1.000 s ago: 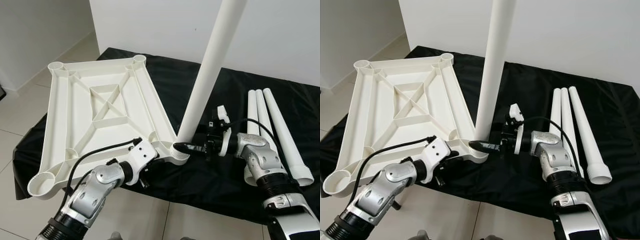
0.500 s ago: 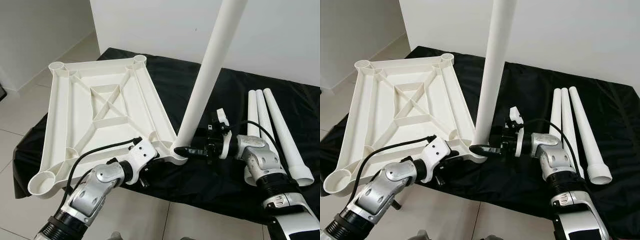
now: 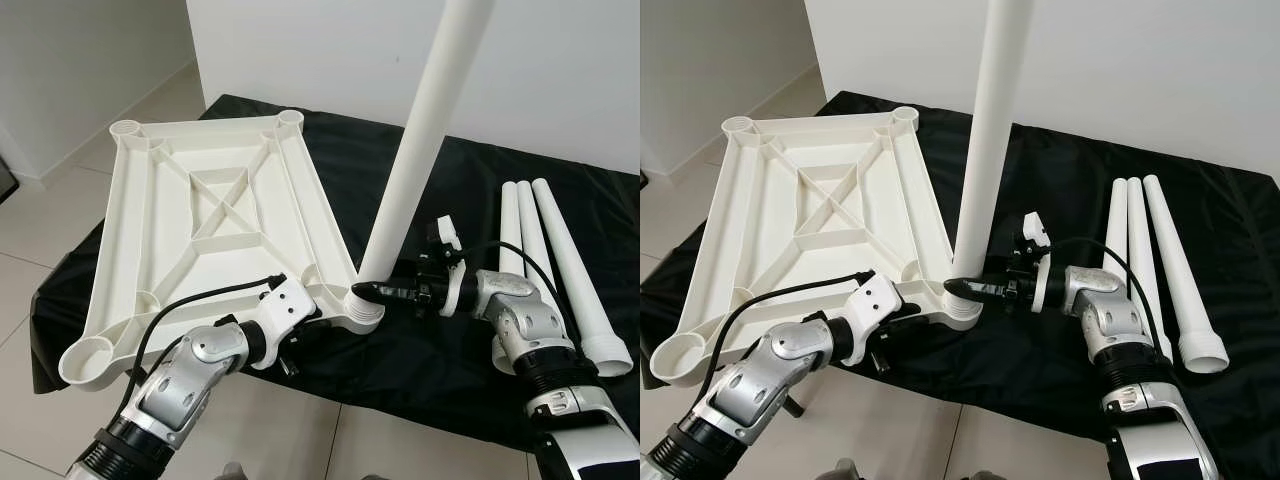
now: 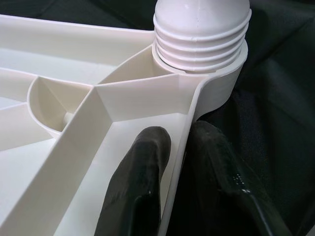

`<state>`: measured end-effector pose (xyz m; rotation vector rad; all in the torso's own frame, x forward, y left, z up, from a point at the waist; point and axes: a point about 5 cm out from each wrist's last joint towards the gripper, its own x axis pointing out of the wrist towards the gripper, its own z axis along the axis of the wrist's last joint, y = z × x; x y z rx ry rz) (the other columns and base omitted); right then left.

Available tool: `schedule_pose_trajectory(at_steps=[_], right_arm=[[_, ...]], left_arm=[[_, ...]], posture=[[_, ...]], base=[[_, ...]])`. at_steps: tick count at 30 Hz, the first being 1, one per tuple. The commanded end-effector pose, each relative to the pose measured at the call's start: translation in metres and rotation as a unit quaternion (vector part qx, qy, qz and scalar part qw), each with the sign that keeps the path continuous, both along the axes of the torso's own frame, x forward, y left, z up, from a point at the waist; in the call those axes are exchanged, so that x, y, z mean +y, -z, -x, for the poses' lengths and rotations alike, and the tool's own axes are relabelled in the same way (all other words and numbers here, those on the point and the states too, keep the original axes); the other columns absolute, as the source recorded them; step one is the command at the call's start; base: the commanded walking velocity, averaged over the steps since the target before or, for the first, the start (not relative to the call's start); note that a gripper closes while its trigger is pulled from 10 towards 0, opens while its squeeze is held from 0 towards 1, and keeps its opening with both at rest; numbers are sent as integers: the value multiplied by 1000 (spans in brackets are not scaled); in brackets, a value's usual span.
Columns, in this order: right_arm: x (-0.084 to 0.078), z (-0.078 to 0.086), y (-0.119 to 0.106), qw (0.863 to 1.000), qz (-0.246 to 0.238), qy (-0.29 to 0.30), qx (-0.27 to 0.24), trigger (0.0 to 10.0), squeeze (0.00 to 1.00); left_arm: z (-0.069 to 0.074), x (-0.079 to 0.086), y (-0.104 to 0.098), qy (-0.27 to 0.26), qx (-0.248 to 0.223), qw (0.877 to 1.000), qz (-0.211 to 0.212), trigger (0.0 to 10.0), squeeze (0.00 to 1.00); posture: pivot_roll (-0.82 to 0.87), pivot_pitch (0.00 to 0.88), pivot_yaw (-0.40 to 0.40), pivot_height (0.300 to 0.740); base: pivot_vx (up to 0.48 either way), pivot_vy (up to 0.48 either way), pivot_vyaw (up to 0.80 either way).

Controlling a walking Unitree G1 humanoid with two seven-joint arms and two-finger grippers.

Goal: Building children table

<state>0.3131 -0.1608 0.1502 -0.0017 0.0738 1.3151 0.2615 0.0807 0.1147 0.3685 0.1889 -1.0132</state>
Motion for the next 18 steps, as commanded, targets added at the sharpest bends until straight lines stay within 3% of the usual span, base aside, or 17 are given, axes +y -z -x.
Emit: schedule_pose_trajectory(at_steps=[1, 13, 18], right_arm=[[5, 2, -4, 999, -29, -13, 0, 0, 0], [12, 3, -8, 997, -61, 34, -13, 0, 0], [19, 7, -4, 993, -83, 78, -13, 0, 0]], left_arm=[[4, -7, 2, 54, 21, 998, -10, 10000, 0], [-3, -6, 3, 23, 14, 1000, -12, 10000, 0], [-11, -6, 8, -48, 26, 998, 5, 10000, 0]], posture=[[-11, 0, -48, 740], [-14, 0, -51, 740], [-22, 0, -47, 740]], base=[[0, 0, 0], [0, 0, 0], [0, 0, 0]])
